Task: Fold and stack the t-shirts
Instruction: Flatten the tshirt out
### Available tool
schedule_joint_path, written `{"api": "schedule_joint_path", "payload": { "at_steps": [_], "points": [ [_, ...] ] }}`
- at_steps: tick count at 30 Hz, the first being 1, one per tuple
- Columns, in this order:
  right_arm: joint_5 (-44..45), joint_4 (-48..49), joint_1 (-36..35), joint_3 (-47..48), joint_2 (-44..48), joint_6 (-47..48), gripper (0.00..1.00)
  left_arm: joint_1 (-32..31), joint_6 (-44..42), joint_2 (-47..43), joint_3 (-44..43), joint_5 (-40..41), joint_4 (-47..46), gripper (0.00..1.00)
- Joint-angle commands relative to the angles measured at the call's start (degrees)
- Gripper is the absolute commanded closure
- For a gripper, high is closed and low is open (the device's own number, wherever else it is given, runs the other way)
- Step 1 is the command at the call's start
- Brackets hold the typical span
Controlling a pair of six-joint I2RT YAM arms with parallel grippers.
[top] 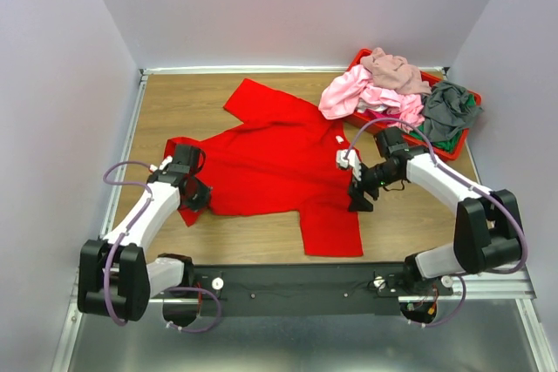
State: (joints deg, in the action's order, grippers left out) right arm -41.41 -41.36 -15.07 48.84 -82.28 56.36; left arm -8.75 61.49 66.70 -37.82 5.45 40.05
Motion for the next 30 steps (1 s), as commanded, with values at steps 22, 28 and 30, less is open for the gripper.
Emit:
{"api": "schedule_joint_path", "payload": {
  "at_steps": [22,28,30],
  "points": [
    [13.5,3.0,-5.8,-1.5,-10.2,5.6,0.45,-0.4,-5.5,-6.4,1.7,-9.7,-3.3,1.0],
    [15.5,1.5,-7.3,1.4,-11.1,0.3,0.75,-0.3,-5.3,-8.7,-0.6,-8.6,-1.9,1.0],
    [15.6,-0.9,-8.0,4.5,-11.1,0.1,0.83,-0.3,-5.5,-10.1,-1.8,-7.4,-1.0,1.0]
  ]
}}
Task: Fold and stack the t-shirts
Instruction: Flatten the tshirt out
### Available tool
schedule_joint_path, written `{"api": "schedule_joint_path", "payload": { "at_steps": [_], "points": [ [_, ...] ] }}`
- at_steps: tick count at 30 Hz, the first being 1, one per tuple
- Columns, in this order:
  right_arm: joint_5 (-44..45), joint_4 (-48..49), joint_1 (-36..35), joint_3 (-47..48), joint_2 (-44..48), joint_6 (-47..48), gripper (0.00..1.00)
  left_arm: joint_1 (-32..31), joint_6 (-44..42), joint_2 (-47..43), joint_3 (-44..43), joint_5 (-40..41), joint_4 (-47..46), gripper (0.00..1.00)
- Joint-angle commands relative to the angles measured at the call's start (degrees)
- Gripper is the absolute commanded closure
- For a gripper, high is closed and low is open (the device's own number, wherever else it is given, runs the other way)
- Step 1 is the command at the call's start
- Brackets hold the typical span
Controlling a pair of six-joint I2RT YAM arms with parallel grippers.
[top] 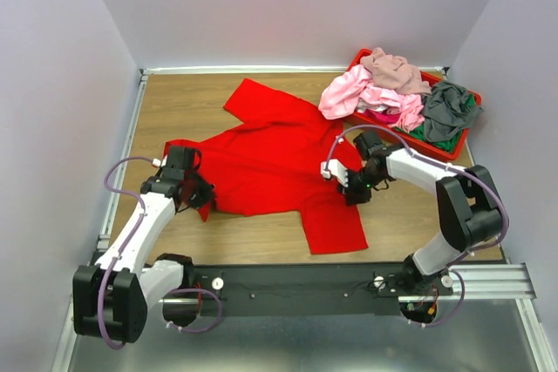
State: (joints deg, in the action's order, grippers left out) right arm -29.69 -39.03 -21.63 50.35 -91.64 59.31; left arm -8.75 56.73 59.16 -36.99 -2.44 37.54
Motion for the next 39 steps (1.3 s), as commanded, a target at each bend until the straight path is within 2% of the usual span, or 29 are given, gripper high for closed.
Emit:
{"api": "schedule_joint_path", "payload": {
  "at_steps": [1,4,7,10,15,18,19,21,22,24,25,27,30,32,36,39],
  "points": [
    [3.9,-5.7,-1.8,4.4,-1.7,-2.9,0.9,-0.3,-0.7,-3.0,-4.0,2.0,2.5,1.0],
    [3.4,-8.7,-2.2,9.3,-0.7,-2.3,0.99,-0.3,-0.8,-5.2,-6.9,6.8,3.5,1.0],
    [2.0,-12.4,-3.2,14.4,0.0,-2.1,1.0,-0.3,-0.8,-7.4,-9.6,9.5,4.0,1.0],
    [0.2,-16.6,-4.8,24.4,-1.1,-2.6,1.0,-0.3,-0.3,-9.1,-13.0,13.8,3.9,1.0],
    [1.6,-16.5,-8.4,47.6,-8.2,-10.4,0.99,-0.2,-0.1,-10.7,-18.6,21.0,0.8,1.0],
    [5.2,-12.7,-8.9,59.6,-15.6,-18.9,0.99,0.8,-2.6,-9.6,-22.4,26.1,-4.7,1.0],
    [8.0,-10.0,-8.9,67.7,-17.9,-22.9,1.0,1.5,-4.5,-7.7,-24.8,26.9,-6.1,1.0],
    [11.0,-7.2,-8.9,77.0,-21.5,-26.9,1.0,5.3,-7.0,-5.0,-27.7,24.9,-11.9,1.0],
    [12.5,-6.2,-8.9,86.7,-25.7,-28.2,1.0,7.0,-7.8,-2.0,-31.5,20.7,-13.6,1.0],
    [16.1,-2.8,-8.9,95.2,-29.0,-31.5,0.99,10.1,-10.2,1.1,-36.1,15.8,-18.6,1.0],
    [17.5,2.6,-8.9,97.4,-28.4,-32.7,1.0,12.3,-10.6,3.9,-41.9,11.7,-19.6,1.0],
    [20.5,7.4,-8.9,98.4,-26.7,-33.8,0.99,13.2,-13.0,6.2,-48.1,7.9,-23.1,1.0],
    [21.8,8.7,-8.9,104.0,-24.0,-34.1,1.0,13.3,-15.2,9.1,-61.9,2.7,-26.7,1.0],
    [22.3,8.3,-8.9,104.4,-20.1,-34.6,1.0,13.3,-16.5,8.6,-64.9,-0.3,-29.0,1.0],
    [20.6,5.5,-8.2,101.0,-13.2,-33.8,1.0,13.3,-17.2,1.9,-62.4,-4.9,-32.9,1.0],
    [11.1,-0.5,-7.9,92.3,-8.1,-29.7,0.99,13.3,-16.5,-3.7,-51.8,-8.0,-31.8,1.0]
  ]
}}
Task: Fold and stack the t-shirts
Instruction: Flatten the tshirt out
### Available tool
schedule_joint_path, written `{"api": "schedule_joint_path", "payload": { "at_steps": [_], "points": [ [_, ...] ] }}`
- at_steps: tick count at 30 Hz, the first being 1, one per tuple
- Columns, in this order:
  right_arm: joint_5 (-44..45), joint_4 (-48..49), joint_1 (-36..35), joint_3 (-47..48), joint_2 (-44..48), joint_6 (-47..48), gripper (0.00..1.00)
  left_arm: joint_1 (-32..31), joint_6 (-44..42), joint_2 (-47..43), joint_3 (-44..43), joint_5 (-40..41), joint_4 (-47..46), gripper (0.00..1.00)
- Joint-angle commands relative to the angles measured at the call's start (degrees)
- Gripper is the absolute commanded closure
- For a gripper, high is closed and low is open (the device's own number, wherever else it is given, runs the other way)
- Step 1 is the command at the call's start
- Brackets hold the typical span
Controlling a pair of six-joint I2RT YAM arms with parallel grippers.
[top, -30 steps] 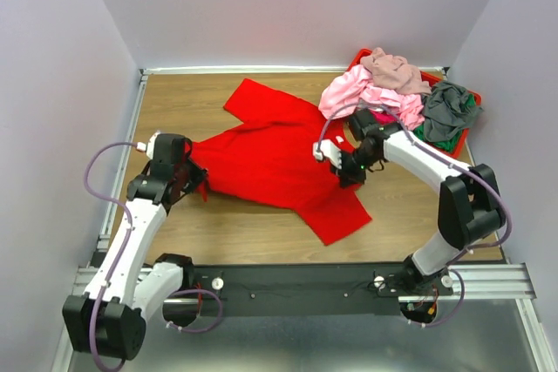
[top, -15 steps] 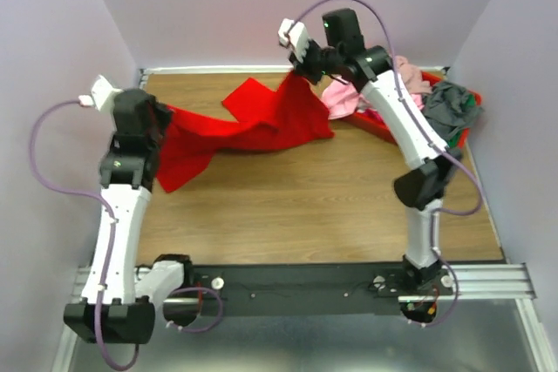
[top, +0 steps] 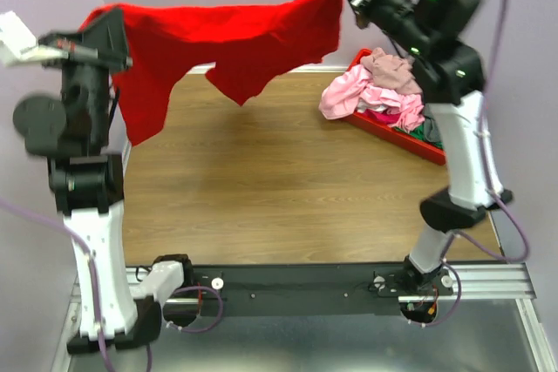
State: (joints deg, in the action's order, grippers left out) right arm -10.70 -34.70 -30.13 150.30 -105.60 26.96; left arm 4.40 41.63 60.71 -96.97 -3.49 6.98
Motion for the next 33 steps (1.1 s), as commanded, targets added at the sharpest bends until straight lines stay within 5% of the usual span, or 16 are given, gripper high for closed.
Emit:
{"api": "schedule_joint_path", "payload": {
  "at_steps": [1,6,7,11,15,26,33],
  "points": [
    [-10.3,-6.2,0.6,-16.2,9.8,4.0,0.99,0.1,-1.1,-9.7,11.9,-7.7,-0.3,1.0],
    [-23.3,-22.2,0.6,-47.8,23.0,20.8,1.0,-2.1,2.3,-24.4,43.0,-9.9,12.5,1.0],
    [-23.3,-22.3,0.6,-47.9,23.1,20.9,1.0,-2.1,2.3,-25.8,43.1,-11.7,12.5,1.0],
    [-19.2,-27.4,0.6,-72.4,32.7,27.6,1.0,-4.2,7.4,-30.2,60.6,-21.7,15.7,1.0],
    [-12.6,-28.1,0.7,-82.2,37.9,27.4,1.0,-7.7,8.1,-29.3,67.0,-28.2,15.4,1.0],
    [-14.8,-20.7,0.8,-83.3,31.9,21.6,1.0,-8.9,7.1,-23.5,67.6,-23.1,10.1,1.0],
    [-11.9,-15.5,0.7,-57.6,7.9,13.8,1.0,-1.1,7.0,-12.7,57.0,-13.3,-1.0,1.0]
  ]
}}
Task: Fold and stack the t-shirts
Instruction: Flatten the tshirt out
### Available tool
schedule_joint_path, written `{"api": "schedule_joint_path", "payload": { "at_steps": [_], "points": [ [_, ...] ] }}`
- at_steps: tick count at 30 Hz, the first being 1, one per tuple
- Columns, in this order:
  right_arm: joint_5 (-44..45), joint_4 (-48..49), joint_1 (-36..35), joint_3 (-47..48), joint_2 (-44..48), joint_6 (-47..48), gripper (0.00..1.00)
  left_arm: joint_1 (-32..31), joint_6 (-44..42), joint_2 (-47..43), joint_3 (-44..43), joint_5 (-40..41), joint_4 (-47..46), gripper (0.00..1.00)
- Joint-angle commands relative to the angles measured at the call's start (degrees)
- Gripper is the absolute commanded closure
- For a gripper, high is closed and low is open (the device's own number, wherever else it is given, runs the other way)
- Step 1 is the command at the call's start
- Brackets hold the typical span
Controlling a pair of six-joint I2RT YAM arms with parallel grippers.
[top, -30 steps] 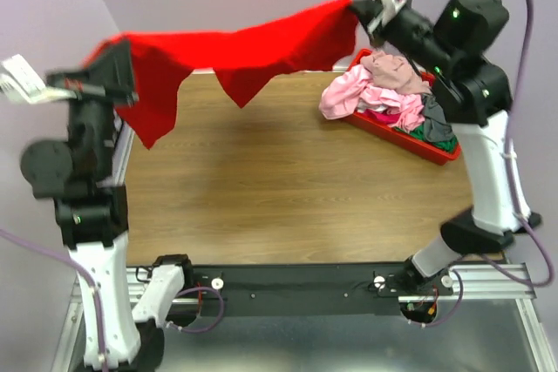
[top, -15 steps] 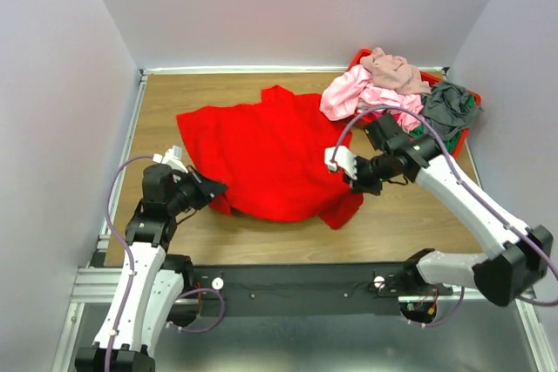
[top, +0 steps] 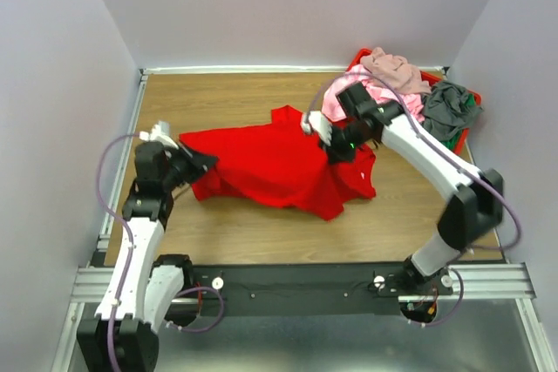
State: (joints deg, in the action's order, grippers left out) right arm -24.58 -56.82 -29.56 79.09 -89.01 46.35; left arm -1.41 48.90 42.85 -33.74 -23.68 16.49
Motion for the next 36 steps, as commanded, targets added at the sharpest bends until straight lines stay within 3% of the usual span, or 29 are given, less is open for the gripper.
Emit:
{"api": "schedule_joint_path", "payload": {
  "at_steps": [1,3,4,6,7,9,11,15,17,20,21,24,27,28,30,31,32,36],
  "points": [
    [3.5,7.8,0.1,17.3,-11.8,-7.0,0.99,6.4,-0.4,10.1,-8.1,7.2,-12.3,1.0],
    [8.5,11.0,0.1,26.1,-19.5,-9.7,1.0,11.1,0.6,15.7,-15.1,5.3,-17.2,1.0],
    [10.2,12.1,0.2,35.9,-21.9,-10.6,0.99,12.0,2.1,21.3,-18.3,4.0,-19.0,1.0],
    [14.7,13.8,0.2,46.7,-28.3,-12.9,0.99,12.8,3.6,26.3,-30.6,-0.5,-21.4,1.0],
    [15.5,14.5,0.3,59.6,-29.8,-14.8,0.99,12.8,5.0,29.6,-39.9,-3.2,-21.9,1.0],
    [15.4,15.9,0.5,70.0,-29.8,-15.7,1.0,12.7,6.2,31.9,-48.7,-7.2,-23.9,1.0],
    [13.4,22.2,0.5,67.8,-24.0,-16.4,0.99,12.8,5.2,31.7,-60.6,-8.5,-23.7,1.0],
    [3.9,18.8,0.6,73.0,-14.6,-17.4,0.99,12.7,0.6,25.1,-66.6,-7.3,-18.7,1.0],
    [1.8,15.0,0.5,72.2,-9.4,-16.0,0.99,12.6,-0.5,18.4,-60.5,-5.9,-17.5,1.0],
    [-3.1,9.8,0.5,63.3,-4.8,-11.9,0.99,10.8,-2.4,9.6,-48.0,-3.7,-14.3,1.0],
    [-6.2,9.3,0.5,53.8,-1.2,-10.9,0.99,10.2,-3.5,7.7,-44.7,-3.0,-11.9,1.0],
    [-10.5,6.9,0.5,39.4,3.8,-6.5,1.0,7.8,-5.3,0.9,-31.4,-1.2,-6.9,1.0],
    [-14.6,2.7,0.5,15.1,10.9,1.4,0.99,6.2,-6.8,-5.9,-16.8,0.2,1.2,1.0],
    [-14.7,2.7,0.5,9.7,12.3,1.5,0.99,5.9,-6.8,-5.9,-16.7,0.2,1.3,1.0],
    [-13.2,2.3,0.4,-5.2,16.0,6.4,1.0,4.2,-5.6,-8.8,-7.3,-0.4,3.6,1.0],
    [-12.4,2.4,0.5,-5.3,16.1,7.7,0.99,4.0,-4.5,-8.8,-3.7,-1.4,3.6,1.0],
    [-11.7,2.3,0.5,-13.3,16.9,9.3,1.0,3.5,-1.9,-9.5,3.3,-4.4,3.3,1.0],
    [-7.7,1.4,0.6,-24.6,15.0,11.4,0.99,1.7,2.3,-8.8,16.7,-10.1,-1.2,1.0]
  ]
}}
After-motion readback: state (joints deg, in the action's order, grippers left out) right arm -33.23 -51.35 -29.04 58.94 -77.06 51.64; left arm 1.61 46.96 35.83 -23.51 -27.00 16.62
